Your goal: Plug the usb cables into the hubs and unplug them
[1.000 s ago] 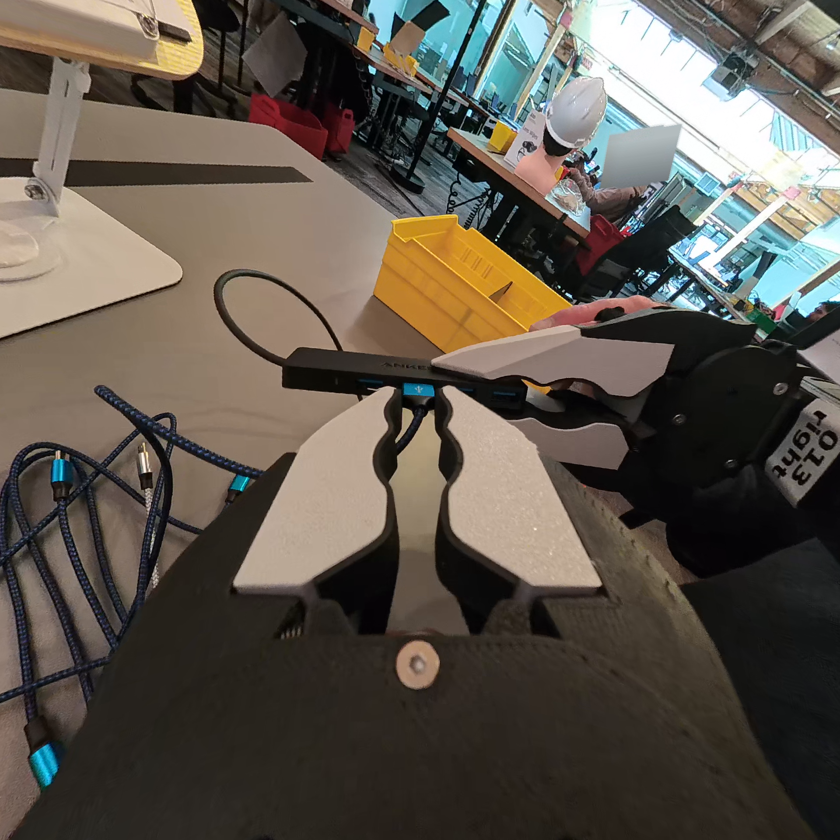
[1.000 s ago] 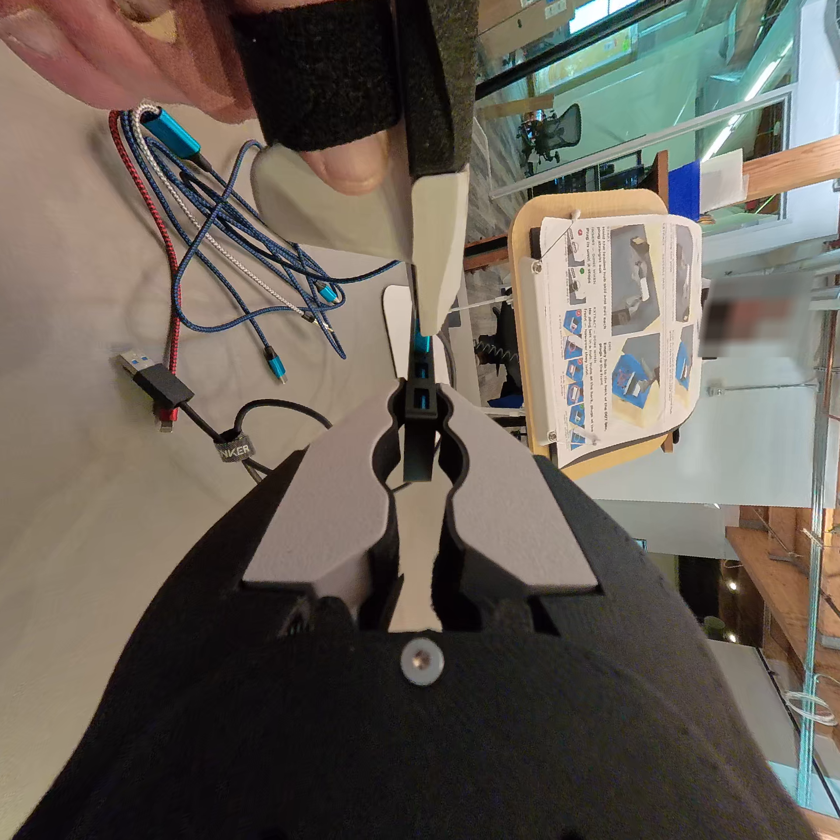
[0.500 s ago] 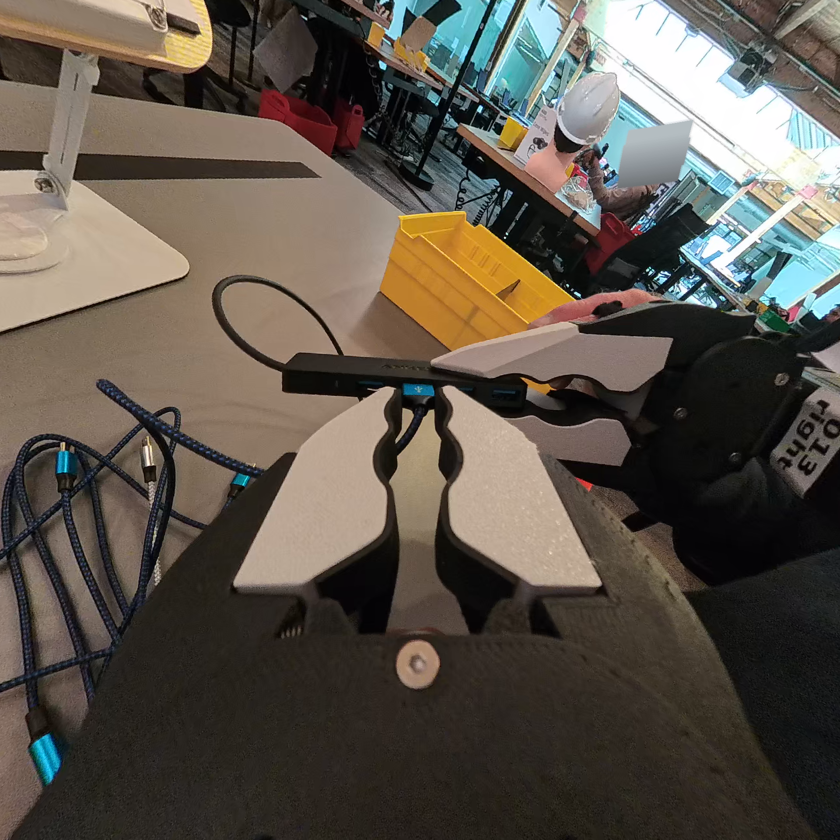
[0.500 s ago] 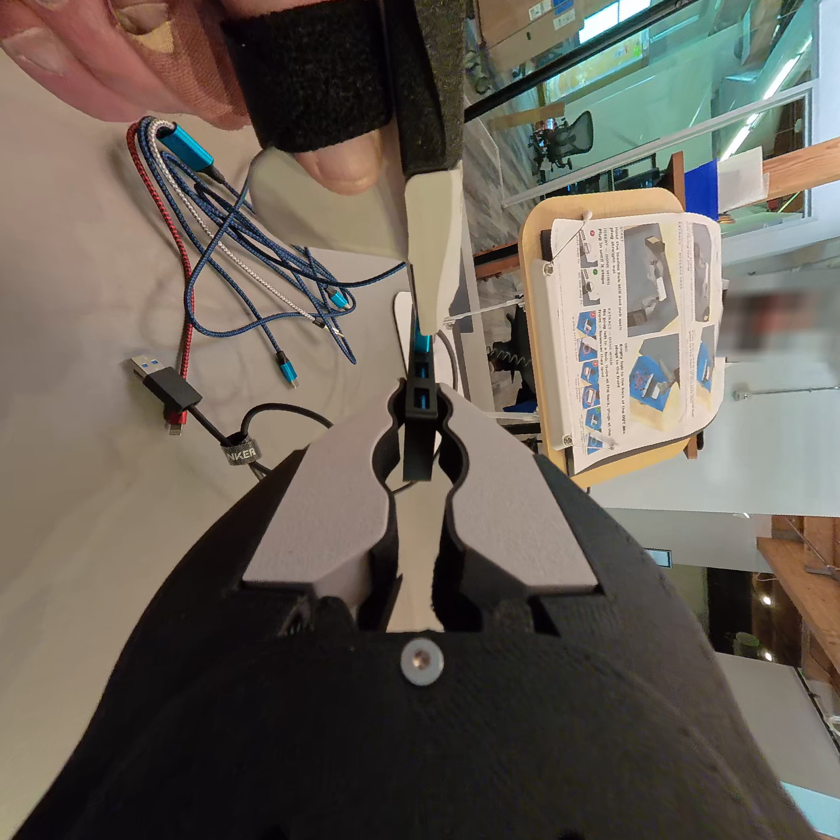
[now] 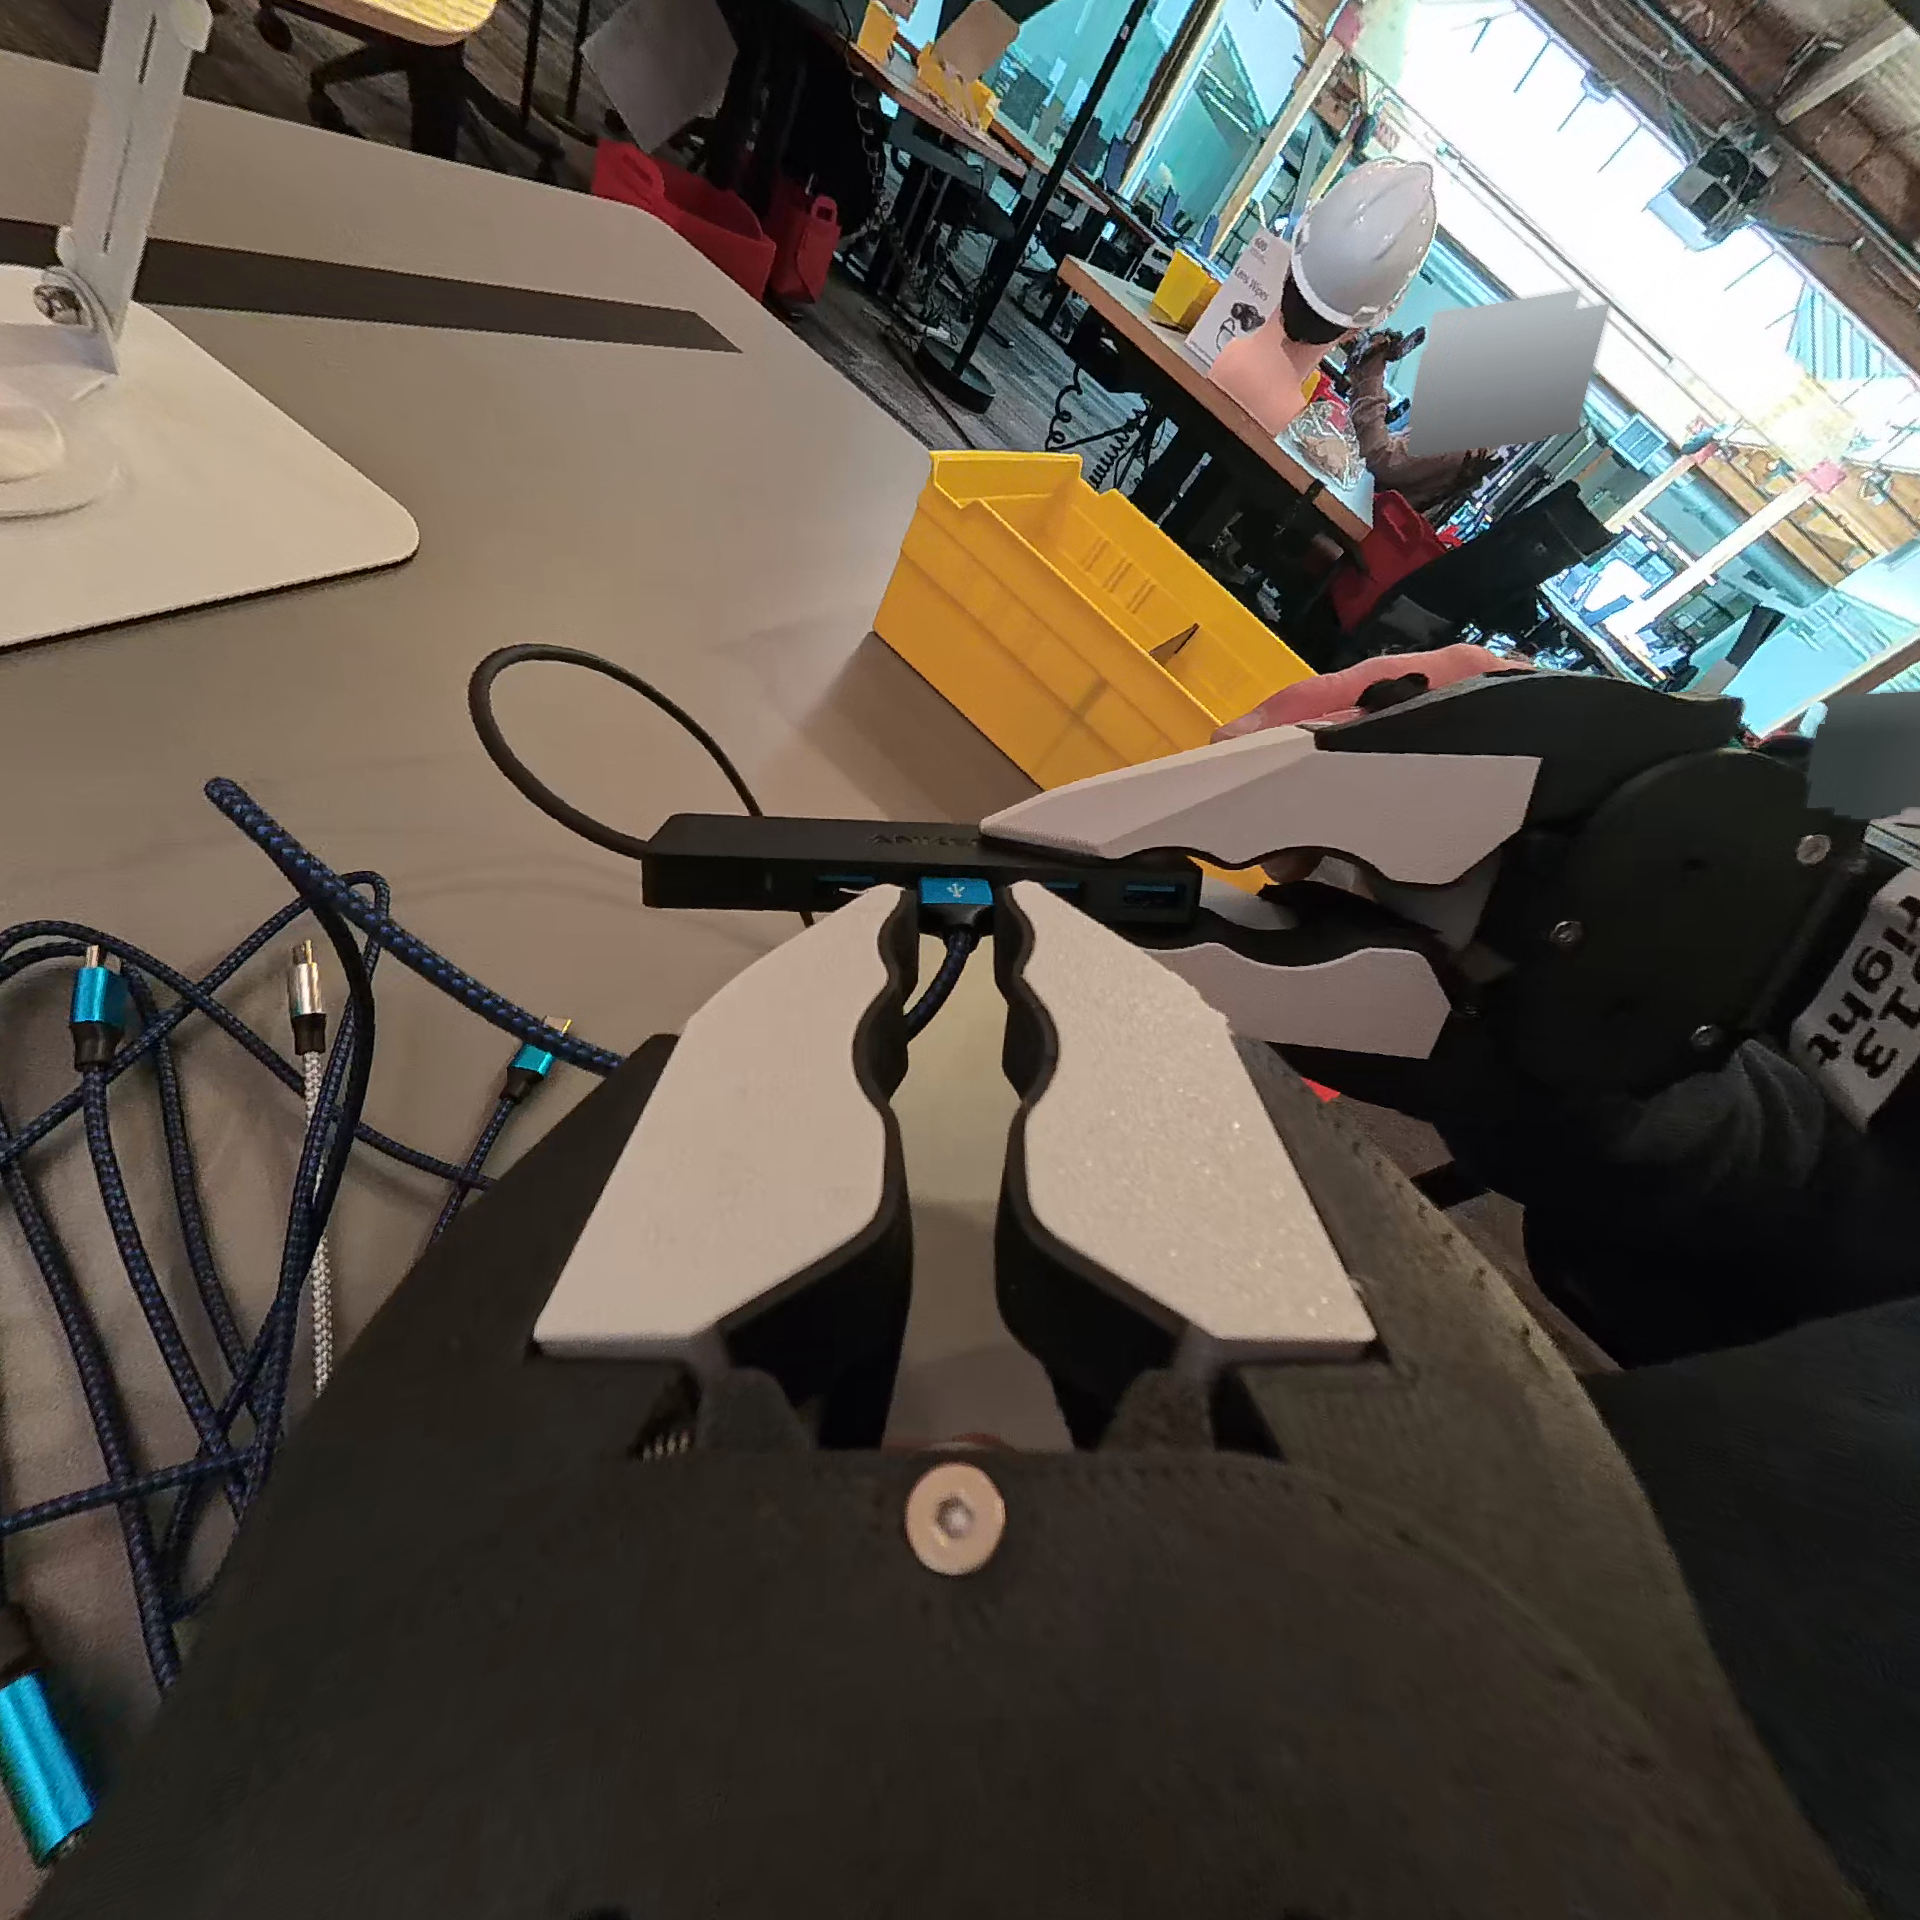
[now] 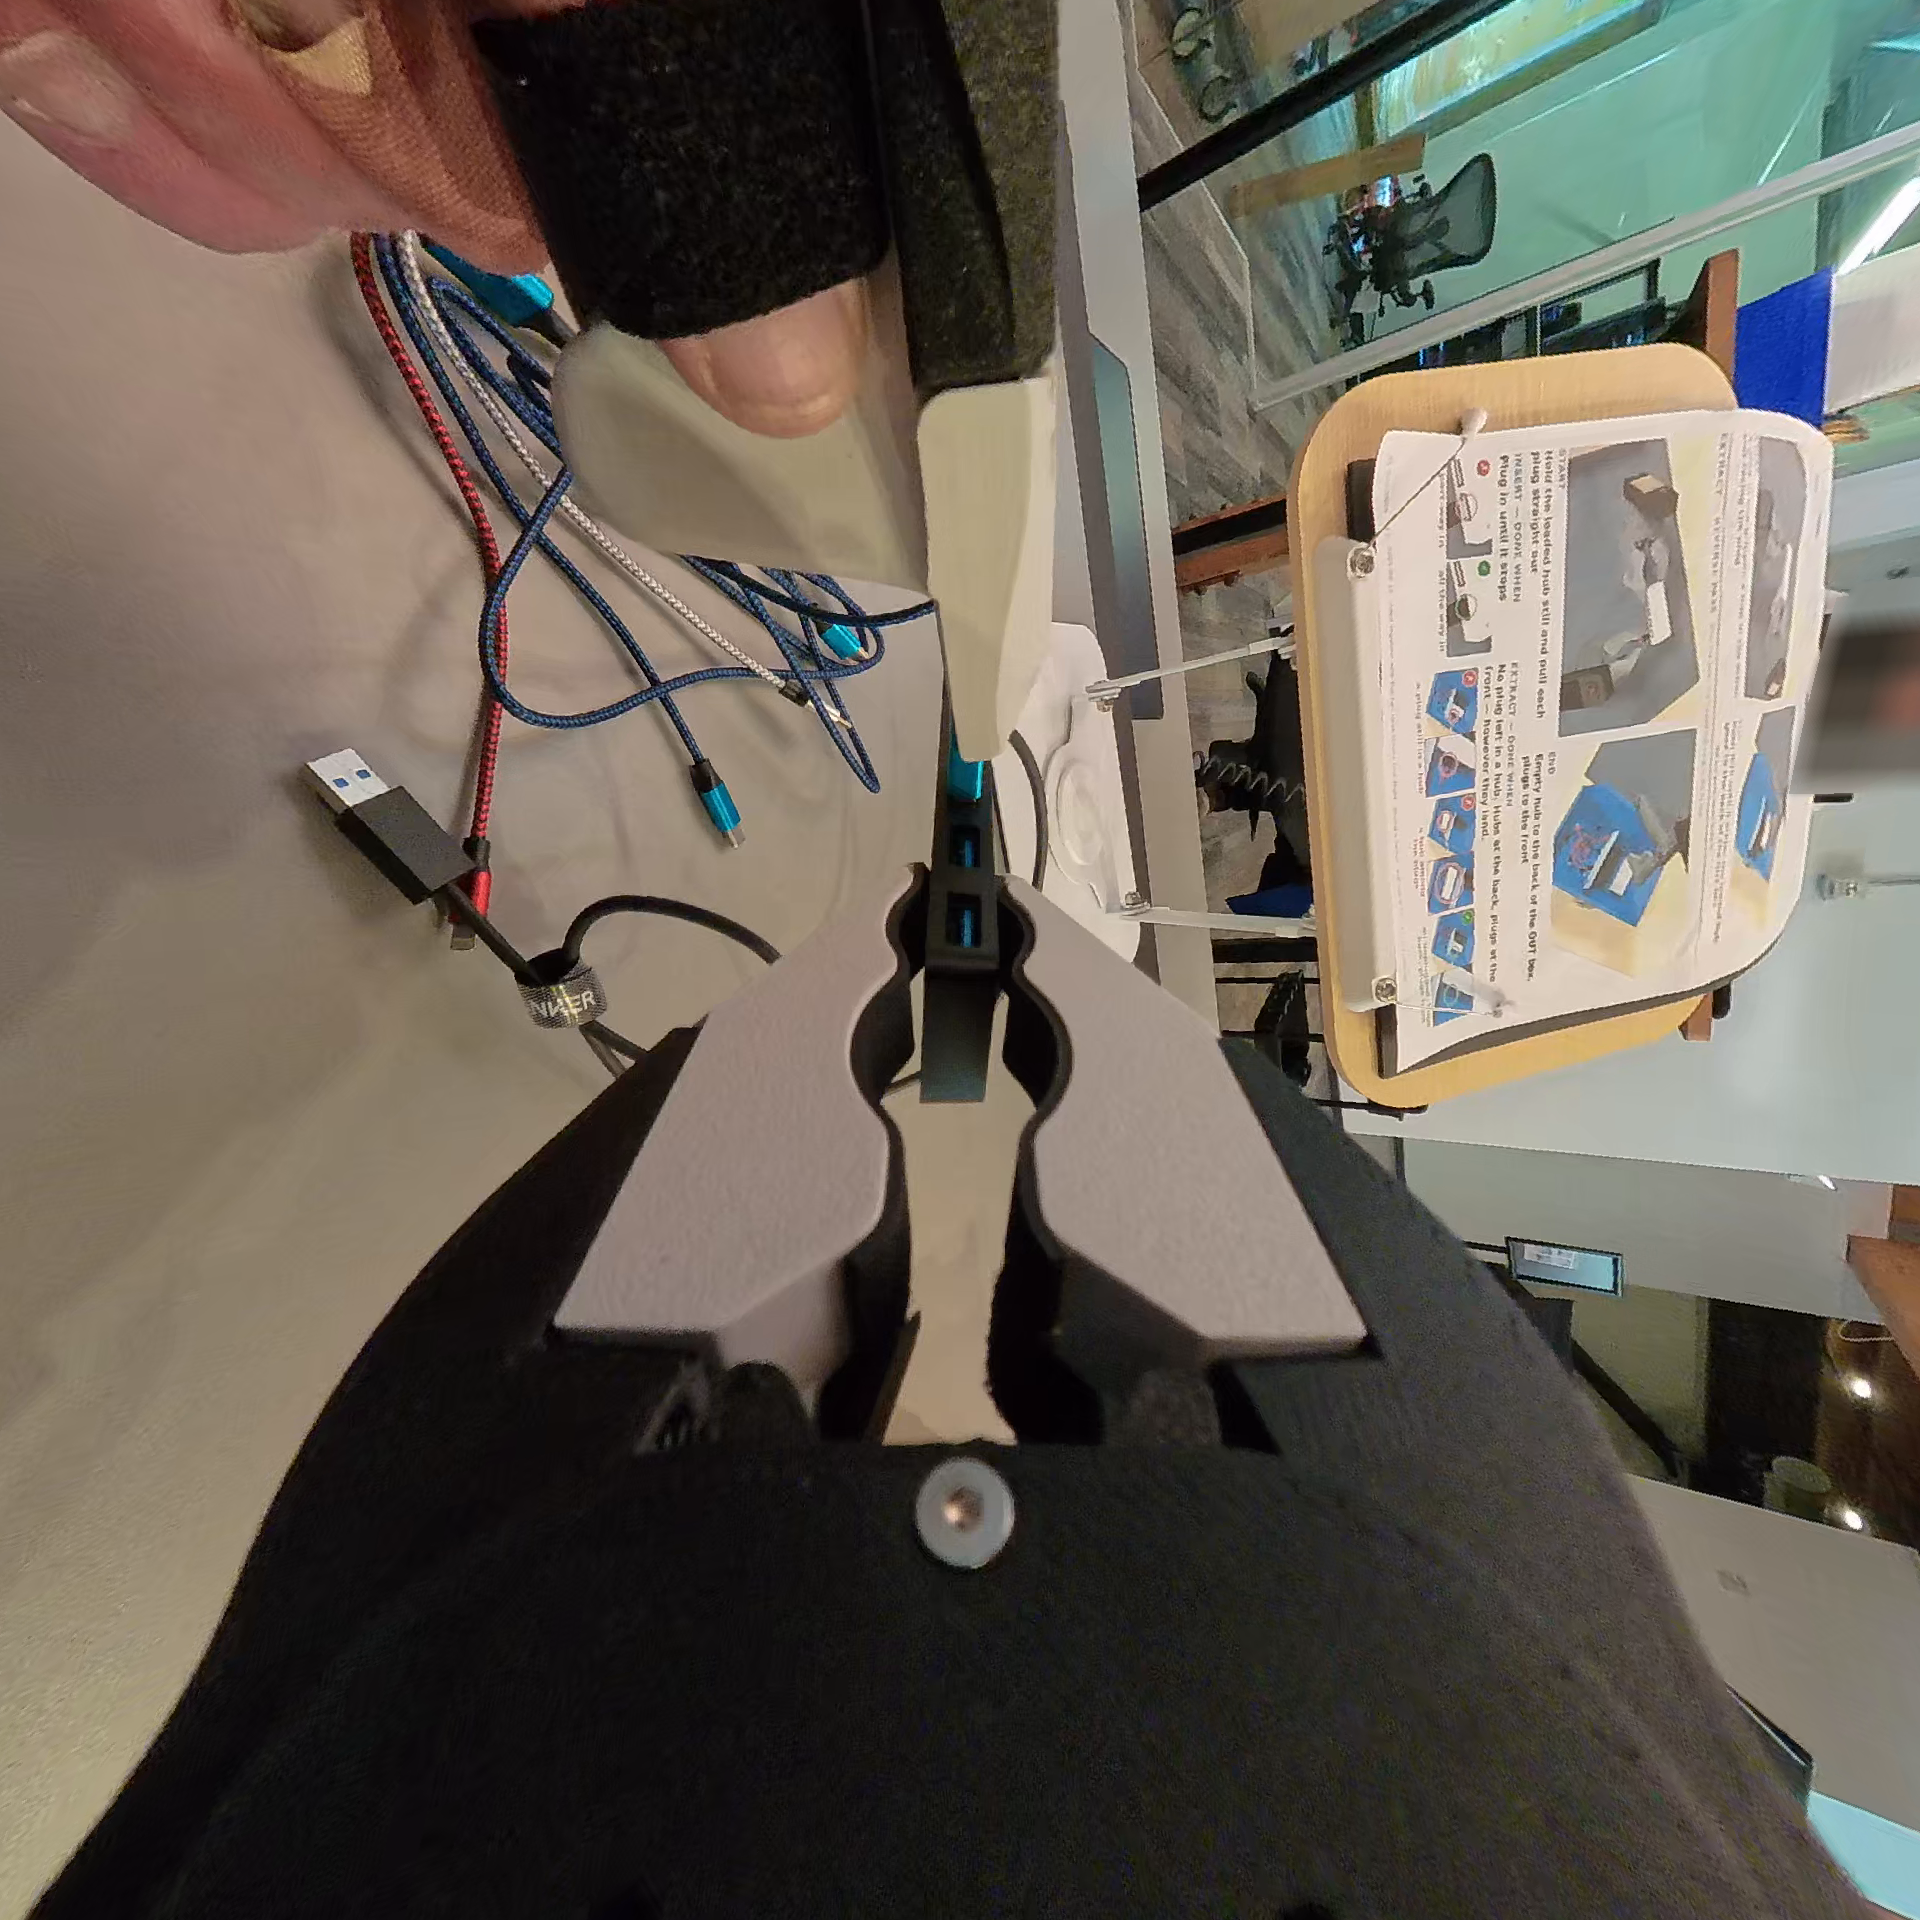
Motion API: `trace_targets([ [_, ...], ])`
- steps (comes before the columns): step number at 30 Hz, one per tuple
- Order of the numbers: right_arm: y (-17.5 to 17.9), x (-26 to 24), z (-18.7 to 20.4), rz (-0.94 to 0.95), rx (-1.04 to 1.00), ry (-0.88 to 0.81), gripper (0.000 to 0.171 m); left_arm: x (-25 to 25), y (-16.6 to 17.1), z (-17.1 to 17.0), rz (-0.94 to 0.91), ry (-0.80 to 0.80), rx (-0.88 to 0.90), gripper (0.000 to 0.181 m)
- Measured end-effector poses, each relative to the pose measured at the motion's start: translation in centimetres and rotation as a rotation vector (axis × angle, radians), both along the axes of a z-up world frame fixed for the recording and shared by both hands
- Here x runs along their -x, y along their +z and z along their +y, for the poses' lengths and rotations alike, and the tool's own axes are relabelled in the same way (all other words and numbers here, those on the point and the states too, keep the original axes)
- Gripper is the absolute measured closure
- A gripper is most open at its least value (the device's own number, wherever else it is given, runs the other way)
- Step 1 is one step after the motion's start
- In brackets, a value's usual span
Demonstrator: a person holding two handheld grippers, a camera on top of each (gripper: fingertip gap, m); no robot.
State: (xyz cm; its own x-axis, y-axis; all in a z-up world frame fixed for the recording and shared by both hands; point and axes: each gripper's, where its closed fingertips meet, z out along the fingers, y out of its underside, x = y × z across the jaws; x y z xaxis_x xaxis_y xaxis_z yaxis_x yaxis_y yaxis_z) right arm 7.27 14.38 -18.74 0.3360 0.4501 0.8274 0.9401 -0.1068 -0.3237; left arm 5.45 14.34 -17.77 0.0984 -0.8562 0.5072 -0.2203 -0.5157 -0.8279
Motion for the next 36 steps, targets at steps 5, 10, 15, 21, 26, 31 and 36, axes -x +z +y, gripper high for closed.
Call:
trace_targets([
  [5, 0.1, 0.0, -0.1, 0.009, 0.003, -0.001, 0.163, 0.0, 0.2, -0.1, 0.001, 0.003, -0.004, 0.168],
  [10, 0.0, -0.2, -0.2, 0.009, 0.01, -0.004, 0.163, -0.1, 0.0, -0.2, 0.008, 0.003, -0.011, 0.168],
  [15, -0.2, -0.9, -0.3, 0.014, 0.028, -0.025, 0.161, -0.1, 0.2, -0.2, 0.008, 0.007, -0.023, 0.168],
  [21, -0.4, -1.2, -1.8, 0.342, 0.201, 0.01, 0.143, 0.4, 0.7, 0.1, 0.004, 0.017, -0.176, 0.168],
  [26, 1.3, -1.3, -2.9, 0.689, 0.378, 0.048, 0.116, 0.4, 0.7, -0.3, 0.007, 0.009, -0.337, 0.168],
  [31, 1.1, -0.7, -3.2, 0.813, 0.575, 0.09, 0.079, 0.0, 1.5, -2.1, -0.02, -0.087, -0.453, 0.168],
  [36, 0.0, 0.7, -3.3, 0.642, 0.616, 0.26, 0.03, 0.1, 2.2, -4.1, -0.058, -0.212, -0.488, 0.168],
])
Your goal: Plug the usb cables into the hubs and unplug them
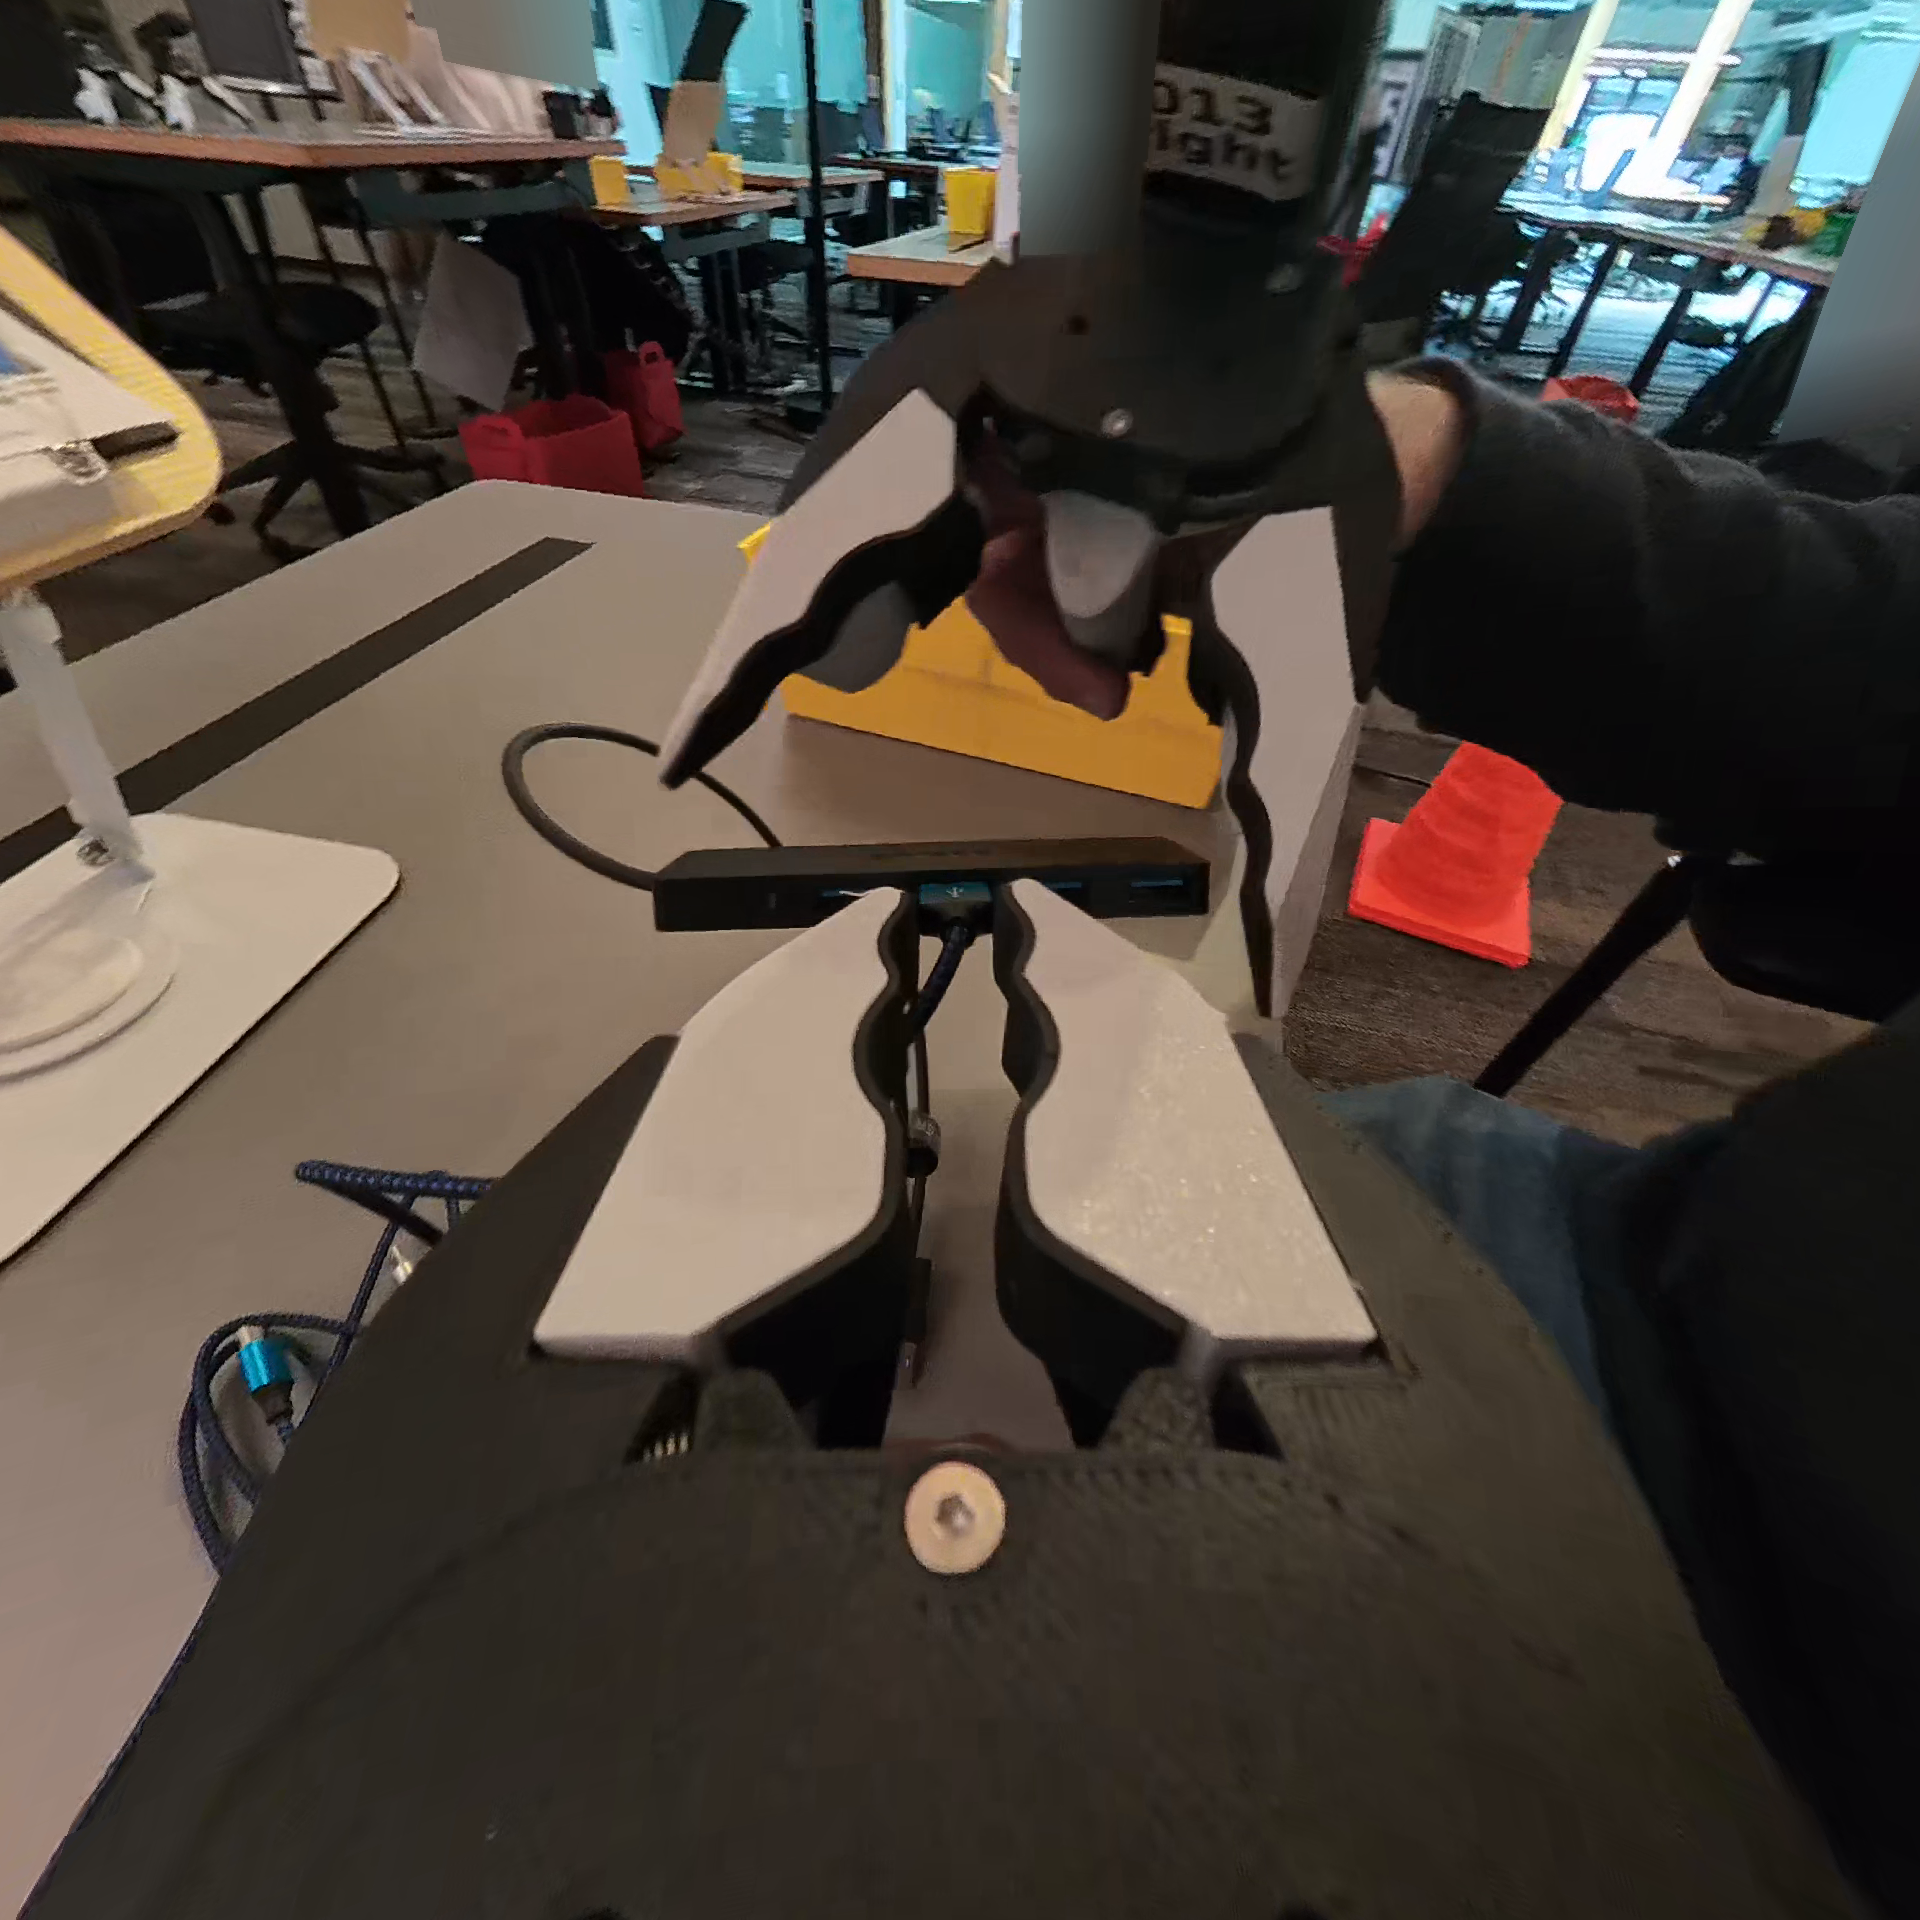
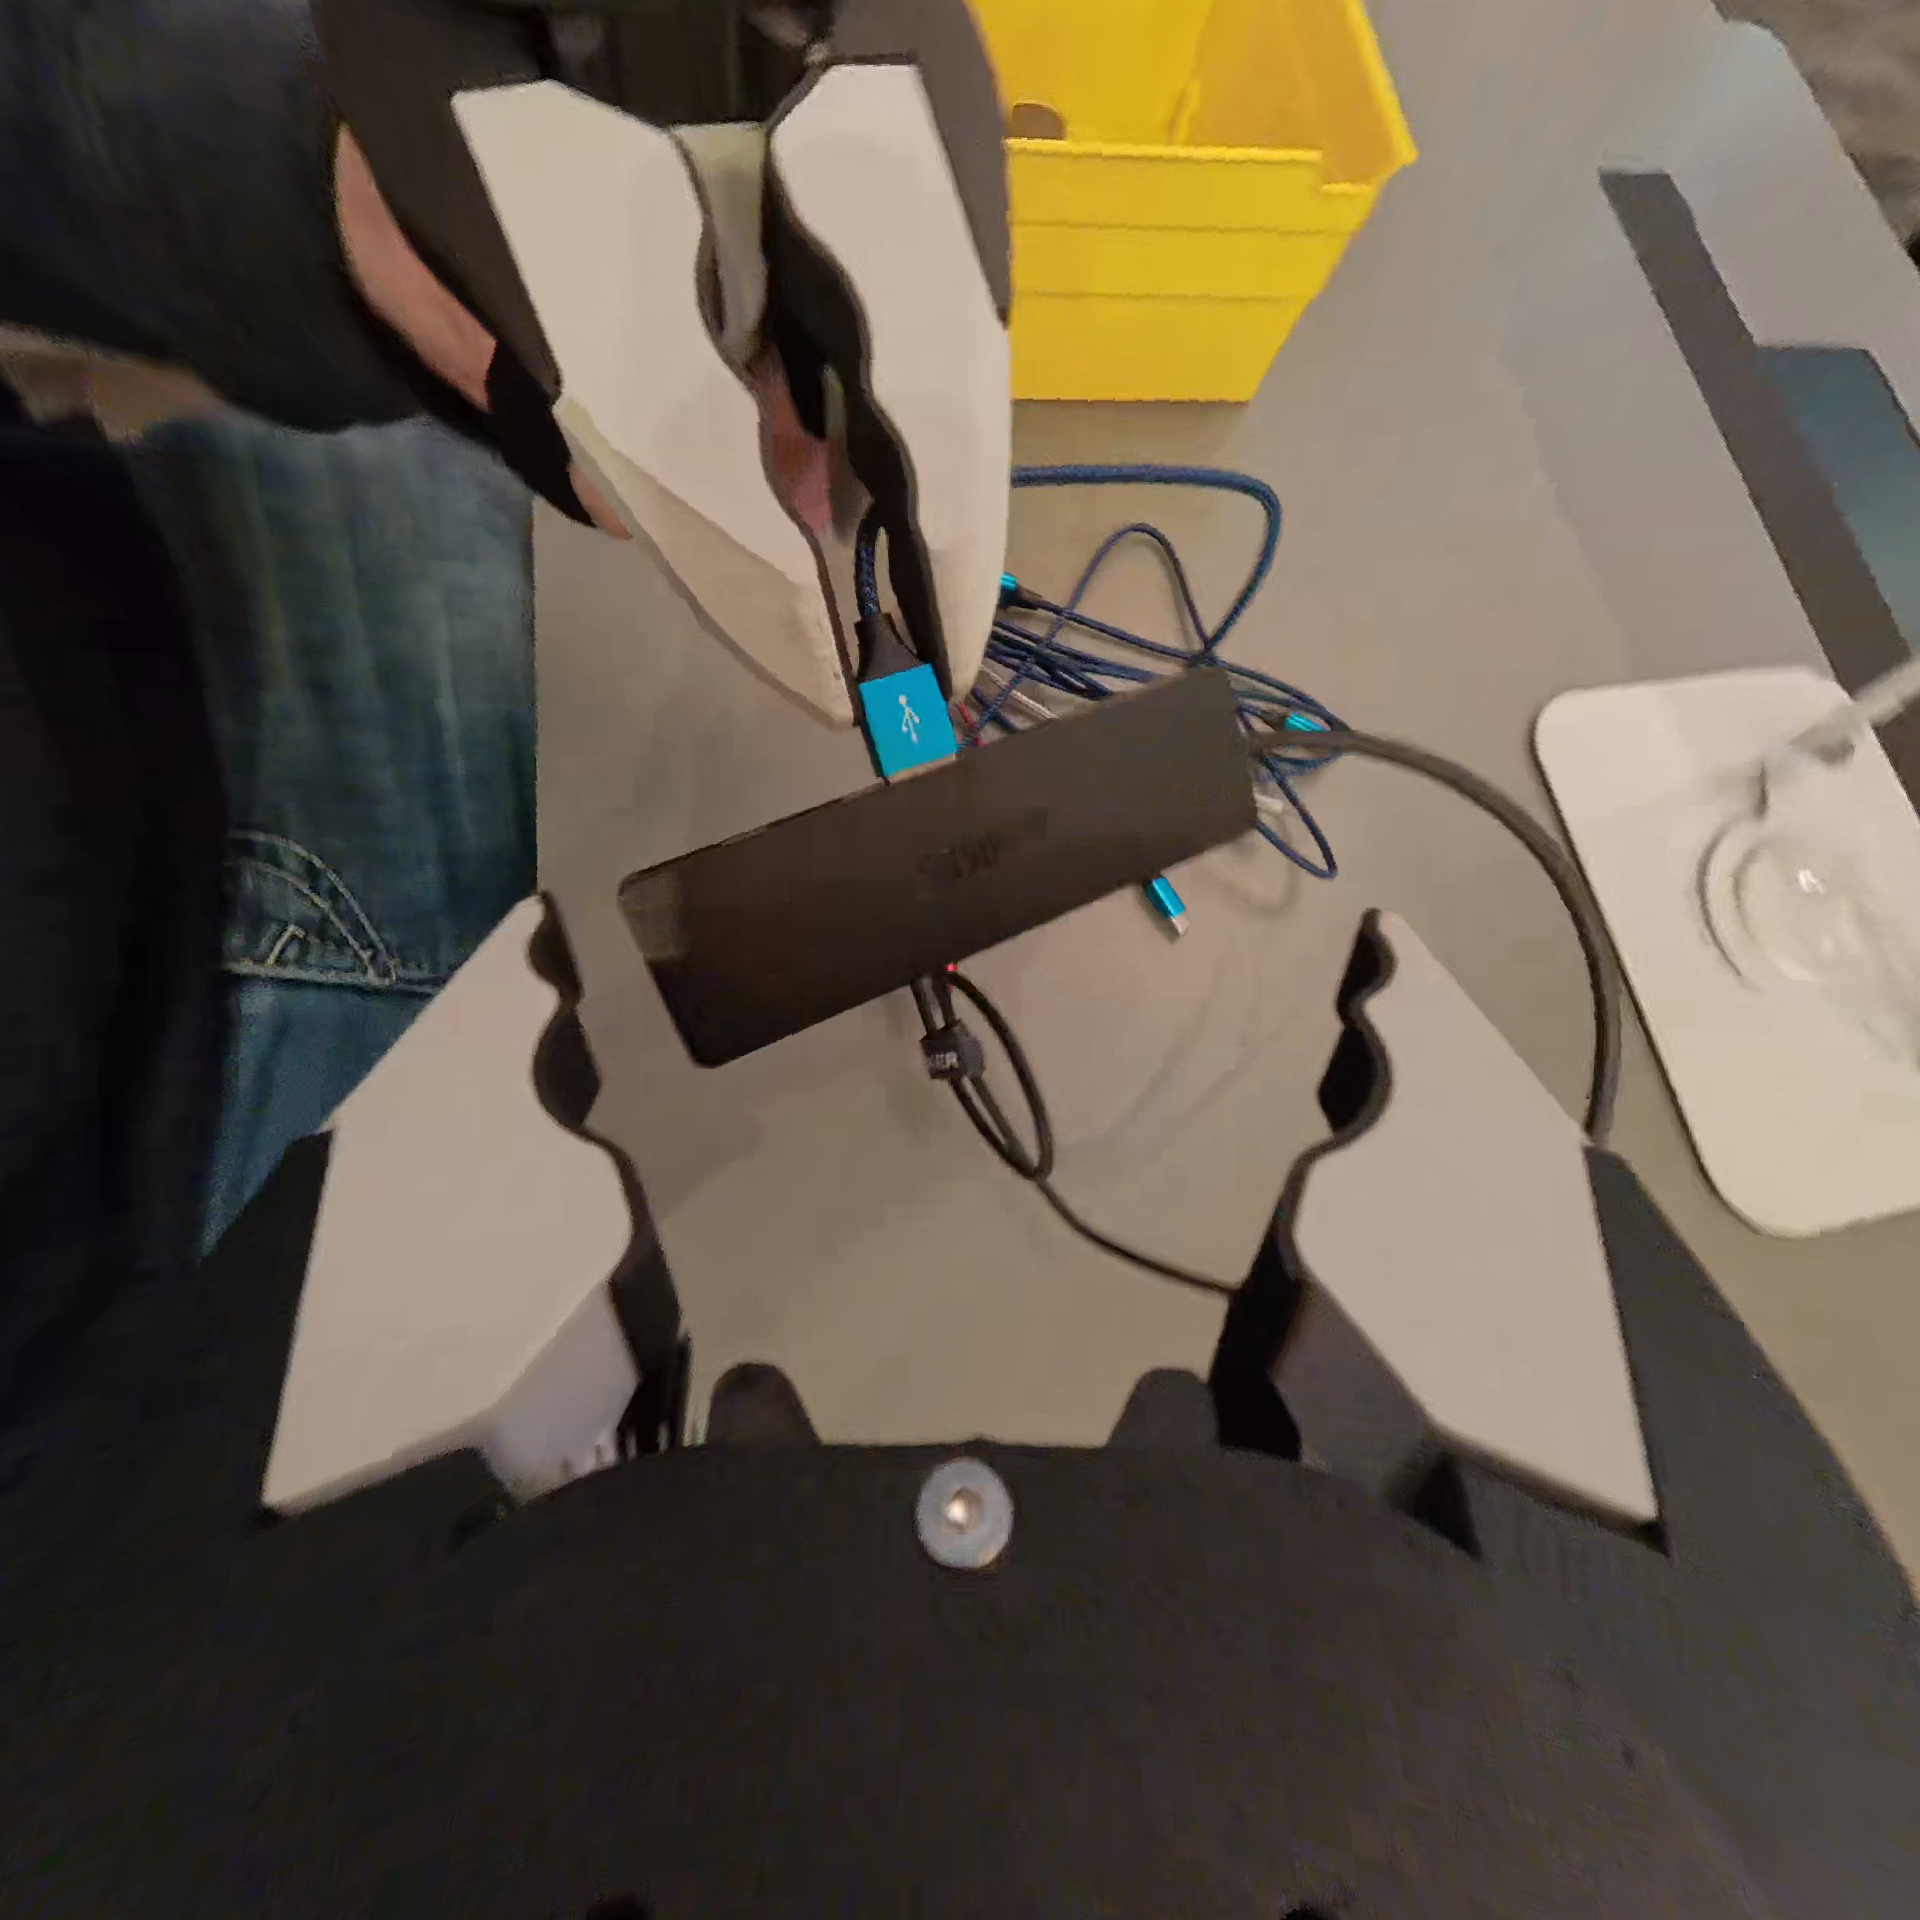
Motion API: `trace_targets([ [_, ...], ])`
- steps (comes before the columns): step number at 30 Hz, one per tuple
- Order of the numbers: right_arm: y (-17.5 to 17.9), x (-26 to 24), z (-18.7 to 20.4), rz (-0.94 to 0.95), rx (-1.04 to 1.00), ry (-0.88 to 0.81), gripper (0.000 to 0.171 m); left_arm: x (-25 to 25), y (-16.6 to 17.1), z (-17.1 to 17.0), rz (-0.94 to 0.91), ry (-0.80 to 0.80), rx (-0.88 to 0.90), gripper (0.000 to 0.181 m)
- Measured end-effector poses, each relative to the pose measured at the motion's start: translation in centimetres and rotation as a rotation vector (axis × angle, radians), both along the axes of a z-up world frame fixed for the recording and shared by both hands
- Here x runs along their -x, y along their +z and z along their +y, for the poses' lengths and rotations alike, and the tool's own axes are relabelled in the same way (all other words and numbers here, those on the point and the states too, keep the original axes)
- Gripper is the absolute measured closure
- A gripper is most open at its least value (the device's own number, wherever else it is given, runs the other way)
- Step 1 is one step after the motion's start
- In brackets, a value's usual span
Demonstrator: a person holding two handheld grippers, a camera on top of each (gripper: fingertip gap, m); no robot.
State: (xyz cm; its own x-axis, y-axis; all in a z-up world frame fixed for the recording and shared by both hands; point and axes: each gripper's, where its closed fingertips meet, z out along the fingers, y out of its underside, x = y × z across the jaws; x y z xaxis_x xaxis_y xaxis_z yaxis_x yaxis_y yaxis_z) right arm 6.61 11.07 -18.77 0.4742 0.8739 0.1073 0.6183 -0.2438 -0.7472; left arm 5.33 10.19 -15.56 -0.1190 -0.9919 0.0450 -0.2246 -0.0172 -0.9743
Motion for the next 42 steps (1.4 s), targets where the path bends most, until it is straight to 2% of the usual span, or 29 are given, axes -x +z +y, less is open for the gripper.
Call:
trace_targets([
  [2, -0.7, 0.7, -0.3, -0.017, 0.034, 0.074, 0.019, 0.1, 0.3, -0.6, -0.006, -0.038, -0.006, 0.168],
  [5, -1.2, 2.1, -1.2, -0.002, 0.074, 0.178, 0.015, 0.2, 0.5, -1.6, -0.008, -0.101, -0.009, 0.168],
  [7, -1.6, 2.6, -1.5, -0.013, 0.081, 0.214, 0.016, 0.3, 0.5, -1.9, -0.004, -0.12, -0.006, 0.168],
  [8, -1.7, 2.8, -1.9, -0.012, 0.09, 0.241, 0.025, 0.4, 0.6, -1.9, -0.005, -0.132, -0.005, 0.168],
  [11, -2.4, 3.1, -2.4, -0.032, 0.116, 0.263, 0.026, 0.6, 0.3, -2.2, 0.01, -0.163, -0.011, 0.168],
  [18, -1.8, 3.0, -1.9, 0.029, 0.149, 0.23, 0.026, 0.5, 1.2, -1.5, -0.037, -0.133, 0.039, 0.167],
  [21, -1.0, 2.1, -0.9, 0.043, 0.12, 0.17, 0.026, 1.0, 2.6, -0.7, -0.085, -0.101, 0.037, 0.153],
  [28, 3.1, -0.5, 0.7, 0.088, 0.052, 0.074, 0.027, 4.0, 5.9, 2.3, -0.187, -0.004, 0.039, 0.151],
  [32, 3.0, -2.4, 1.3, -0.003, 0.052, 0.028, 0.027, 4.7, 3.6, 5.4, -0.086, 0.126, 0.102, 0.152],
  [34, 1.3, -3.9, 1.5, -0.104, 0.081, -0.005, 0.027, 4.7, 2.2, 6.5, -0.034, 0.195, 0.146, 0.153],
  [37, -0.9, -4.6, 1.5, -0.138, 0.139, -0.04, 0.027, 4.8, -1.5, 7.8, 0.14, 0.303, 0.186, 0.153],
  [39, -2.7, -4.4, 1.3, -0.164, 0.175, -0.05, 0.027, 4.8, -4.4, 8.1, 0.284, 0.345, 0.218, 0.146],
  [42, -4.9, -4.0, 1.1, -0.189, 0.219, -0.056, 0.027, 4.7, -7.1, 8.4, 0.364, 0.394, 0.253, 0.134],
])
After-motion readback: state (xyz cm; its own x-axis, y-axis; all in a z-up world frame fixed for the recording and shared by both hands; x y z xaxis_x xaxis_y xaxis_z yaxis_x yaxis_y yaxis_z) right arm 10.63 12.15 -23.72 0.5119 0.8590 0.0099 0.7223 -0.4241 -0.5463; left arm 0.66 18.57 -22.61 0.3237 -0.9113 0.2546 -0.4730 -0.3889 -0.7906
